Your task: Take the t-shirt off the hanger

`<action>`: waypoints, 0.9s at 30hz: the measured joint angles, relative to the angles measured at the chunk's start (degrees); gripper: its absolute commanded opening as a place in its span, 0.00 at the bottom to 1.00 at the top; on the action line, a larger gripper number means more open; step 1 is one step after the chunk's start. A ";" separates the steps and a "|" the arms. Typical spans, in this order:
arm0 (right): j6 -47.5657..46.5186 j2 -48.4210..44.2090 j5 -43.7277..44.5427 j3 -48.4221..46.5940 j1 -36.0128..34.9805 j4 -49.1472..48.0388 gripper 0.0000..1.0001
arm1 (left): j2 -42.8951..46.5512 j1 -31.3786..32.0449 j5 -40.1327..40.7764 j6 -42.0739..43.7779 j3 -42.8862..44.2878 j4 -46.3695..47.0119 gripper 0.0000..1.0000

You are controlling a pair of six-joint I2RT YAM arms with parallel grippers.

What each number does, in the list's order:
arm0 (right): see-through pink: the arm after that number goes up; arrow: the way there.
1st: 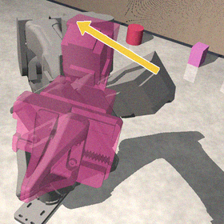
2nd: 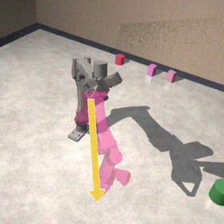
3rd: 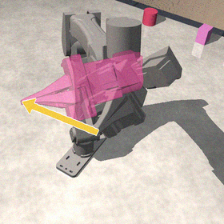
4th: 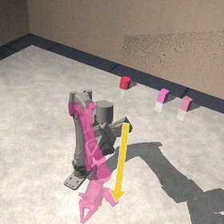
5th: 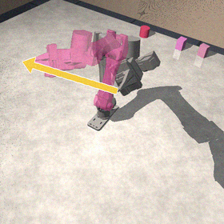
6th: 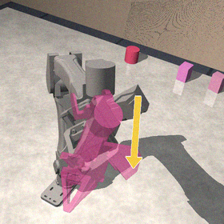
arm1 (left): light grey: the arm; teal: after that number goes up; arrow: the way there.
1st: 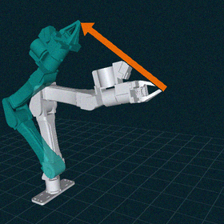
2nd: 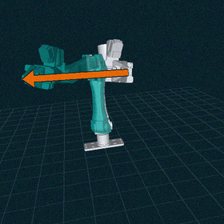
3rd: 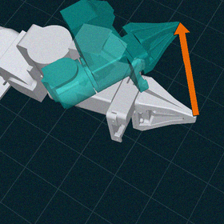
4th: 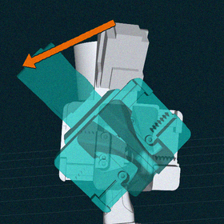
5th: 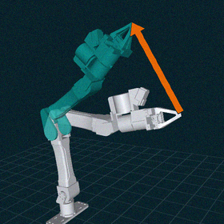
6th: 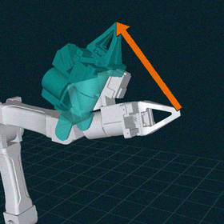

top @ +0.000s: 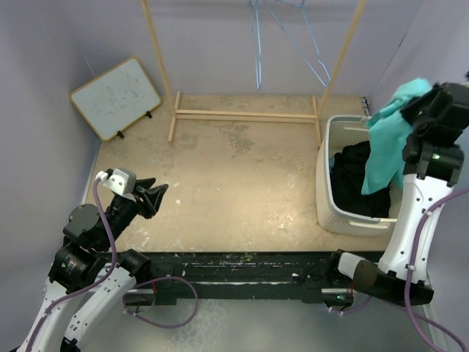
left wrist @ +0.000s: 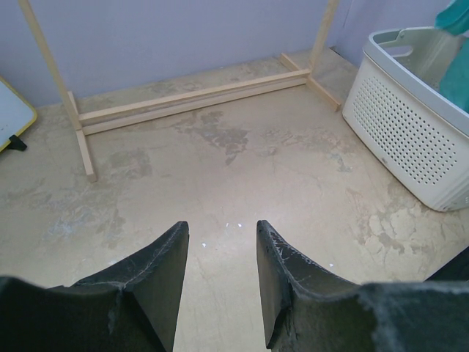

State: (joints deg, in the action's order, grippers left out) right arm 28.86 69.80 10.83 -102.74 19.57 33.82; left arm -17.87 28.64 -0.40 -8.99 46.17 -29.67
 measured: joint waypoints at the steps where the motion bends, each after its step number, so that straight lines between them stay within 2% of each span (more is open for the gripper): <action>1: 0.07 -1.55 -0.74 4.76 0.00 -0.83 0.00 | 0.04 0.00 0.00 0.00 0.00 0.00 0.46; 3: 0.07 -4.35 -3.21 14.47 0.02 -2.10 0.01 | 0.09 0.00 0.00 0.00 -0.02 0.00 0.46; 7: -0.57 -6.91 -10.67 28.44 0.07 -3.06 0.25 | 0.04 0.00 -0.15 0.00 -0.02 0.00 0.48; 11: -2.80 -7.74 -16.76 34.42 0.04 -2.91 0.39 | -0.70 0.00 -0.85 0.00 -0.02 0.00 0.49; 13: -3.96 -8.31 -19.71 35.08 0.04 -3.19 0.56 | -1.42 0.00 -1.14 0.02 -0.02 0.00 0.49; 16: -5.40 -9.66 -23.28 35.17 0.02 -4.24 0.49 | -2.12 0.00 -1.51 0.02 -0.04 0.00 0.49; 18: -6.14 -10.27 -25.53 35.41 0.04 -5.20 0.48 | -2.32 0.00 -1.70 0.02 -0.04 0.00 0.49; 25: -6.54 -8.83 -29.51 38.14 0.00 -6.58 0.55 | -2.34 0.00 -1.92 0.02 -0.04 0.00 0.50; 26: -6.47 -9.03 -29.92 38.18 0.00 -6.58 0.65 | -2.40 0.00 -1.95 0.02 -0.04 0.00 0.50; 27: -6.34 -9.31 -30.99 38.18 0.00 -6.93 0.83 | -2.51 0.00 -1.97 0.02 -0.04 0.02 0.50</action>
State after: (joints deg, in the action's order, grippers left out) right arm 22.52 60.49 -20.16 -64.55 19.57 26.89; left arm -20.38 28.64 -2.37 -8.97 46.13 -29.65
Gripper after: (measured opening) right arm 0.541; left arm 0.498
